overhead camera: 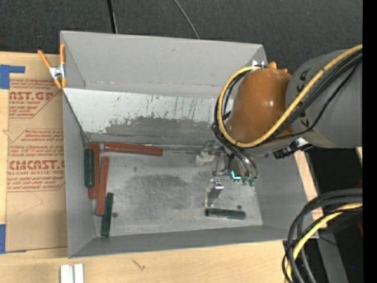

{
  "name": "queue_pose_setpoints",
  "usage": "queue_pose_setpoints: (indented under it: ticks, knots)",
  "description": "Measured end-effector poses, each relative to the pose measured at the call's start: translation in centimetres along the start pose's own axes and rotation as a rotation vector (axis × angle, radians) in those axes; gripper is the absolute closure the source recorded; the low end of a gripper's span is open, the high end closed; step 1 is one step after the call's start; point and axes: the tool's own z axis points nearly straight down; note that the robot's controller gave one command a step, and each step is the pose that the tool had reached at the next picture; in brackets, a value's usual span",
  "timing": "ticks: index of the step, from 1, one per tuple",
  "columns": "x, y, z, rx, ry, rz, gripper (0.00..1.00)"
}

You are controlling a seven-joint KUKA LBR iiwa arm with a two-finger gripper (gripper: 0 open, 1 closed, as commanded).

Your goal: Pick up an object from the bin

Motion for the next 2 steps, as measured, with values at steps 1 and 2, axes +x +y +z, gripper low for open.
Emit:
queue_pose_setpoints:
  ticks: [1,2]
  knots:
    - [-0.2,0.0,-0.3,0.0,-0.007,0.0,0.0]
    - [1.8,-2.2,-0.3,-0.001,-0.01,-0.2,0.0]
